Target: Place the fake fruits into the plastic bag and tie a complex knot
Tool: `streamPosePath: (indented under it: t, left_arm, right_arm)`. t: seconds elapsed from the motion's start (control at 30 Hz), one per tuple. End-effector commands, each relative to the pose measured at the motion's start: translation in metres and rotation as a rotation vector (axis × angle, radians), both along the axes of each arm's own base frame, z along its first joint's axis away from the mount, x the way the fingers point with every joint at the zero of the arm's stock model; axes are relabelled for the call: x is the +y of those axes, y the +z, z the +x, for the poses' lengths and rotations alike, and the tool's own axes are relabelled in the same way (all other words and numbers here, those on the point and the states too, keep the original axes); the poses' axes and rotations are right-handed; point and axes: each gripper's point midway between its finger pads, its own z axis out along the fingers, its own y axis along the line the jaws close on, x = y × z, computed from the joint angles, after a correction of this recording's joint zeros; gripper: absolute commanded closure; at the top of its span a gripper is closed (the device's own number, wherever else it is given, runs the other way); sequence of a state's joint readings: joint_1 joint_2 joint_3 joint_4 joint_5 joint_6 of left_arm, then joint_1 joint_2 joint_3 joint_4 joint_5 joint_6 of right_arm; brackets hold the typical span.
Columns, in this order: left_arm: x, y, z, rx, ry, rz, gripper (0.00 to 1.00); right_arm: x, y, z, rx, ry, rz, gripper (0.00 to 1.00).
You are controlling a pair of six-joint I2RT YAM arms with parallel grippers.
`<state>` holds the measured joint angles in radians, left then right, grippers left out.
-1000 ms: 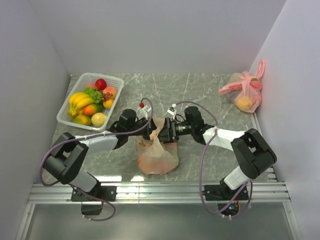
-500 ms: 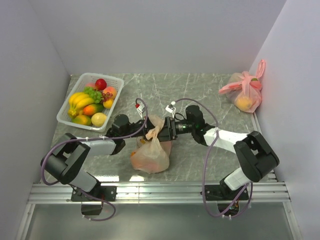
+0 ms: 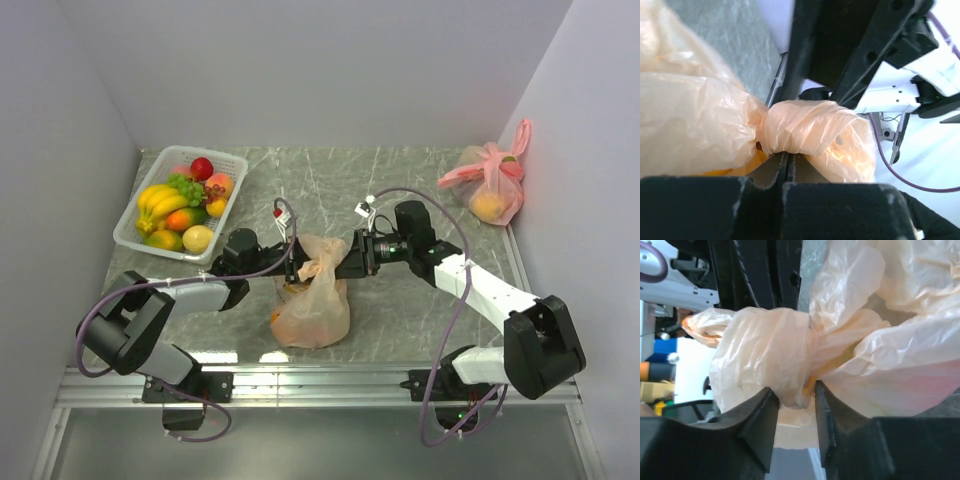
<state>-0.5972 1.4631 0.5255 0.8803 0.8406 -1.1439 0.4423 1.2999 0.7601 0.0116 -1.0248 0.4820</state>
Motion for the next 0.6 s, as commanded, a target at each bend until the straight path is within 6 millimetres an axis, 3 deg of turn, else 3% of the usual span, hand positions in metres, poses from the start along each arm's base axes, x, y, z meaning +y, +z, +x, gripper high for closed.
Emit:
streamPosePath:
  t: [0.0, 0.13, 0.2, 0.33, 0.4, 0.43, 0.5, 0.53, 0.57]
  left_arm:
    - [-0.002, -0.013, -0.003, -0.022, -0.019, 0.077, 1.0]
    - [-0.003, -0.028, 0.005, -0.01, 0.005, 0.124, 1.0]
    - [-0.007, -0.02, 0.01, -0.014, 0.015, 0.082, 1.0]
    - [-0.017, 0.004, 0.015, -0.028, -0.002, -0.043, 1.0]
    - [-0.019, 0.016, 0.015, -0.03, -0.017, -0.093, 1.0]
    - [-0.02, 0.018, 0.015, -0.029, -0.022, -0.103, 1.0]
    - [-0.019, 0.021, 0.012, -0.026, -0.034, -0.11, 1.0]
    - [-0.019, 0.021, 0.011, -0.027, -0.037, -0.107, 1.0]
    - [-0.017, 0.021, 0.009, -0.03, -0.038, -0.106, 1.0]
  right_arm:
    - [0.01, 0.012, 0.004, -0.064, 0.002, 0.023, 0.72]
    - [0.025, 0.023, -0.003, -0.08, 0.036, 0.057, 0.88]
    - [0.033, 0.025, -0.012, -0.107, 0.064, 0.057, 0.89]
    - [0.038, 0.007, -0.027, -0.129, 0.116, -0.023, 0.85]
    - [0.034, -0.004, -0.028, -0.132, 0.134, -0.069, 0.77]
    - [0.027, -0.013, -0.03, -0.108, 0.127, -0.121, 0.64]
    - [0.019, -0.011, -0.027, -0.159, 0.124, -0.14, 0.54]
    - [0.009, -0.01, -0.02, -0.151, 0.092, -0.153, 0.43]
    - [0.005, -0.002, -0.018, -0.172, 0.074, -0.147, 0.38]
